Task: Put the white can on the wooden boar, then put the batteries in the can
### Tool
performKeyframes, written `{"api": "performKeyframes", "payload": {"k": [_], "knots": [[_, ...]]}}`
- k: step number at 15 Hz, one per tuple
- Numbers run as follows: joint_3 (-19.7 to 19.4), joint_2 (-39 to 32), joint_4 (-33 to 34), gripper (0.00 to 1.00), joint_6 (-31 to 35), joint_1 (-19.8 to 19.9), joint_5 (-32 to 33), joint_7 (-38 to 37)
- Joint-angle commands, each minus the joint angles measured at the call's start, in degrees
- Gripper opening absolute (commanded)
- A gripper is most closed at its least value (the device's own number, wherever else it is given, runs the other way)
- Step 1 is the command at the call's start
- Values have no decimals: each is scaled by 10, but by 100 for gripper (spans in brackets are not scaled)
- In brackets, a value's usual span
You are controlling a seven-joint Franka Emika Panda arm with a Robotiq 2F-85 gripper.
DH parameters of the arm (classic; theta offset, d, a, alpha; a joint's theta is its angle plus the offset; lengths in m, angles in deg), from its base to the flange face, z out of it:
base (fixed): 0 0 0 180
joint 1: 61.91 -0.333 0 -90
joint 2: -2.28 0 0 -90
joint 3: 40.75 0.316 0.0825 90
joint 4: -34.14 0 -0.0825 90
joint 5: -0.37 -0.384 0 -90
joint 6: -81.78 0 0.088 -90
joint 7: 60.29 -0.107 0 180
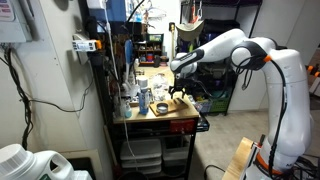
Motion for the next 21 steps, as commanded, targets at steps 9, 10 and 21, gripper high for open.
{"api": "performKeyframes", "payload": {"k": [9, 10, 21], "knots": [[3, -12, -5, 93, 2, 9, -4, -2], [4, -13, -6, 87, 7, 9, -4, 0], [4, -14, -2, 24, 7, 11, -2, 1]]}}
